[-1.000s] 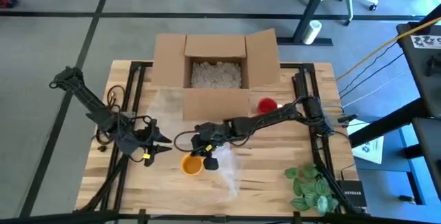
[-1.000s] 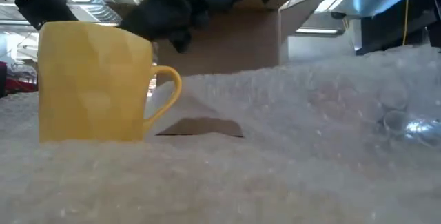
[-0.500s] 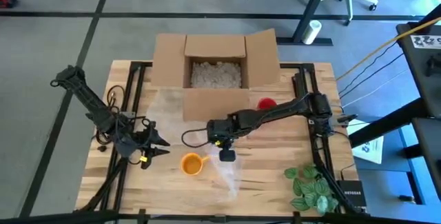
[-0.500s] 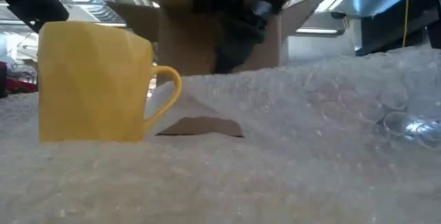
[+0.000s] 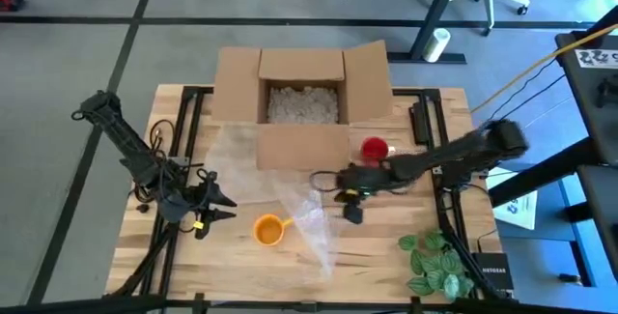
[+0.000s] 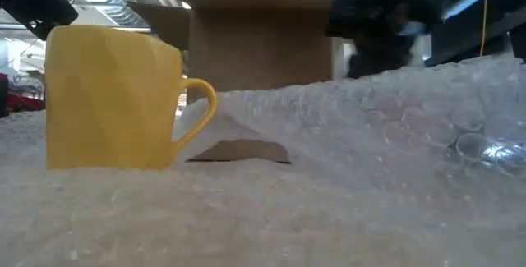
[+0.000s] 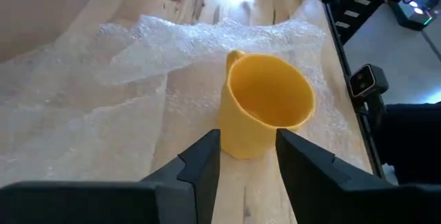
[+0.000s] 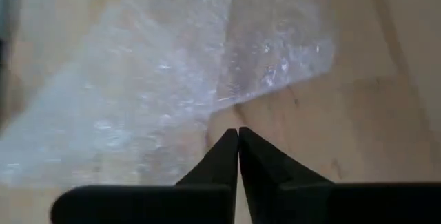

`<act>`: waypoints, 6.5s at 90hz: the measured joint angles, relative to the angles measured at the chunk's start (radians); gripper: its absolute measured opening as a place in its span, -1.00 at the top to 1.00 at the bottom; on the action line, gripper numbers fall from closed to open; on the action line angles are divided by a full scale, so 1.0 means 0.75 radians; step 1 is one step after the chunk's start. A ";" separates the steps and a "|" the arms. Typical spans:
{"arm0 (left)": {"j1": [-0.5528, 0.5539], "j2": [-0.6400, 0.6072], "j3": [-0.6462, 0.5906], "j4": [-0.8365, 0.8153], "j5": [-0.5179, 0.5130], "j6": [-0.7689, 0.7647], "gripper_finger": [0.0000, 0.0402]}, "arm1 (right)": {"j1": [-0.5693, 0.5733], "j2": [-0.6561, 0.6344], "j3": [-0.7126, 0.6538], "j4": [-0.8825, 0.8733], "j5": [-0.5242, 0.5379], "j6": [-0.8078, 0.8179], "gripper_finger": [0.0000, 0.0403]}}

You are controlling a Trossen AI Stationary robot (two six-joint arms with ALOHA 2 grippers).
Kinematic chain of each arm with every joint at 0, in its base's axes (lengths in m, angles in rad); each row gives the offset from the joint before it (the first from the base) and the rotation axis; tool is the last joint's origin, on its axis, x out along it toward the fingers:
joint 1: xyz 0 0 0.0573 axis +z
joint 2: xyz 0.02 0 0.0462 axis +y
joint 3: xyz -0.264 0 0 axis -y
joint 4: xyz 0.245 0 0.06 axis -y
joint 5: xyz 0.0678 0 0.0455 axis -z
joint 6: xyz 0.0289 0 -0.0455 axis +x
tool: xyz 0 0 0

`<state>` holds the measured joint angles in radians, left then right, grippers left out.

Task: Wrap mug
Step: Wrap the yellow mug using the bubble wrap

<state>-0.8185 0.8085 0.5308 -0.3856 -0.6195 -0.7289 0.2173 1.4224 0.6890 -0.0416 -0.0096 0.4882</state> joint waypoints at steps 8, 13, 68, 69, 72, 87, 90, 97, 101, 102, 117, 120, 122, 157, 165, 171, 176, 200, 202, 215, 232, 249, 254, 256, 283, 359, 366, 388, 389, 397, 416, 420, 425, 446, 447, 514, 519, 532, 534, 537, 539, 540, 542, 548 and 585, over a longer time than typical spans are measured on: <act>0.000 0.000 0.000 0.001 -0.029 0.010 0.39 | 0.078 -0.162 -0.245 0.219 0.125 0.168 1.00; 0.000 0.000 0.000 0.002 -0.044 0.019 0.39 | 0.125 -0.214 -0.371 0.329 0.194 0.291 1.00; 0.002 0.000 0.000 0.006 -0.062 -0.113 0.39 | 0.225 0.300 -0.379 0.903 0.286 0.155 0.14; 0.002 0.000 0.000 0.006 -0.063 -0.113 0.39 | 0.225 0.313 -0.368 0.901 0.290 0.143 0.14; 0.002 0.000 0.000 0.007 -0.063 -0.113 0.39 | 0.224 0.352 -0.329 0.893 0.294 0.106 0.13; 0.002 0.000 -0.001 0.006 -0.063 -0.117 0.39 | 0.184 0.515 -0.175 0.859 0.277 -0.002 0.18; 0.002 0.000 -0.001 0.007 -0.063 -0.116 0.39 | 0.169 0.546 -0.156 0.857 0.253 -0.011 0.21; 0.002 0.000 -0.001 0.005 -0.063 -0.116 0.39 | 0.134 0.591 -0.111 0.860 0.148 -0.005 0.35; 0.002 0.000 -0.001 0.005 -0.063 -0.111 0.39 | 0.122 0.608 -0.089 0.869 0.096 -0.003 0.46; 0.002 0.000 -0.001 0.004 -0.063 -0.110 0.39 | 0.118 0.610 -0.086 0.874 0.084 -0.004 0.50; 0.002 0.000 -0.001 0.004 -0.063 -0.074 0.39 | 0.103 0.598 -0.033 0.859 0.006 -0.059 0.94; 0.002 0.000 -0.001 0.004 -0.063 -0.069 0.39 | 0.097 0.588 -0.014 0.869 -0.004 -0.060 0.95; 0.002 0.000 -0.001 0.005 -0.063 -0.066 0.39 | 0.094 0.580 0.000 0.877 -0.011 -0.061 0.96; 0.002 0.000 -0.001 0.002 -0.063 -0.025 0.39 | 0.034 0.548 0.309 0.713 -0.129 -0.279 1.00; 0.002 0.000 -0.001 0.002 -0.062 -0.022 0.39 | 0.010 0.548 0.390 0.635 -0.155 -0.328 1.00; 0.001 0.000 -0.001 0.002 -0.062 -0.021 0.39 | 0.002 0.547 0.437 0.596 -0.183 -0.351 1.00; 0.001 0.000 -0.001 0.003 -0.062 -0.020 0.39 | -0.006 0.547 0.469 0.567 -0.189 -0.379 1.00; 0.001 -0.001 -0.001 0.003 -0.063 0.067 0.39 | -0.012 0.570 0.730 0.438 -0.311 -0.499 1.00; 0.001 -0.003 -0.001 0.000 -0.063 0.068 0.39 | -0.012 0.577 0.755 0.398 -0.319 -0.511 1.00; -0.001 -0.036 -0.001 -0.025 -0.074 0.056 0.39 | -0.012 0.623 0.881 0.149 -0.299 -0.538 1.00; -0.029 -0.079 -0.001 -0.058 -0.080 0.025 0.39 | -0.012 0.600 0.857 0.047 -0.118 -0.523 1.00; -0.109 -0.086 -0.001 -0.083 -0.141 -0.007 0.39 | -0.012 0.478 0.662 0.156 -0.069 -0.457 1.00; -0.133 -0.086 -0.001 -0.085 -0.174 -0.014 0.39 | -0.011 0.436 0.554 0.267 -0.065 -0.432 1.00; -0.143 -0.086 -0.001 -0.091 -0.186 -0.025 0.39 | -0.011 0.417 0.508 0.324 -0.063 -0.411 1.00; -0.194 -0.086 -0.001 -0.105 -0.263 -0.079 0.39 | -0.032 0.226 -0.038 0.772 0.050 -0.130 1.00; -0.190 -0.085 -0.001 -0.100 -0.288 -0.163 0.39 | -0.056 0.288 -0.114 0.866 -0.023 -0.046 0.22; -0.190 -0.085 -0.001 -0.100 -0.288 -0.164 0.39 | -0.056 0.340 -0.085 0.896 -0.029 -0.038 0.18; -0.191 -0.085 -0.001 -0.101 -0.288 -0.161 0.39 | -0.053 0.522 0.054 0.907 -0.146 -0.038 0.20; -0.191 -0.085 -0.001 -0.100 -0.288 -0.161 0.39 | -0.053 0.529 0.060 0.906 -0.150 -0.038 0.20; -0.191 -0.084 -0.001 -0.101 -0.288 -0.157 0.39 | -0.053 0.595 0.110 0.900 -0.165 -0.033 0.21; -0.191 -0.085 -0.001 -0.105 -0.287 -0.147 0.39 | -0.052 0.655 0.217 0.886 -0.283 -0.067 0.42; -0.191 -0.085 -0.001 -0.104 -0.287 -0.140 0.39 | -0.046 0.654 0.235 0.901 -0.285 -0.081 0.60; -0.191 -0.084 -0.001 -0.105 -0.287 -0.138 0.39 | -0.046 0.640 0.247 0.890 -0.295 -0.121 0.84; -0.191 -0.085 -0.001 -0.107 -0.287 -0.106 0.39 | -0.017 0.629 0.439 0.846 -0.414 -0.169 0.99; -0.191 -0.085 -0.001 -0.107 -0.287 -0.105 0.39 | -0.016 0.629 0.454 0.834 -0.418 -0.174 0.99; -0.192 -0.086 0.000 -0.053 -0.287 -0.036 0.39 | -0.003 0.975 1.221 0.332 -0.590 -0.379 1.00; -0.192 -0.087 0.000 -0.046 -0.287 -0.028 0.39 | -0.009 1.023 1.291 0.351 -0.617 -0.378 1.00; -0.192 -0.087 0.000 -0.032 -0.287 -0.021 0.39 | -0.024 1.089 1.389 0.331 -0.656 -0.334 1.00; -0.192 -0.087 0.000 -0.029 -0.287 -0.020 0.39 | -0.029 1.096 1.397 0.323 -0.659 -0.325 1.00; -0.192 -0.087 0.000 -0.027 -0.287 -0.020 0.39 | -0.031 1.107 1.415 0.334 -0.655 -0.311 1.00; -0.192 -0.087 0.000 -0.029 -0.287 -0.020 0.39 | -0.031 1.110 1.421 0.337 -0.651 -0.311 0.99; -0.192 -0.087 0.000 -0.030 -0.287 -0.020 0.39 | -0.031 1.111 1.423 0.334 -0.651 -0.311 0.99; -0.192 -0.087 0.000 -0.031 -0.287 -0.020 0.39 | -0.033 1.111 1.424 0.327 -0.652 -0.312 0.99; -0.192 -0.087 0.000 -0.029 -0.287 -0.019 0.39 | -0.036 1.111 1.435 0.335 -0.652 -0.317 0.94; -0.192 -0.087 0.000 -0.029 -0.287 -0.029 0.39 | -0.044 1.105 1.434 0.344 -0.660 -0.318 0.37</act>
<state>-0.9623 0.7433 0.5308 -0.4076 -0.8345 -0.7509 0.1847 2.2512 1.7645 0.2160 -0.5046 0.2501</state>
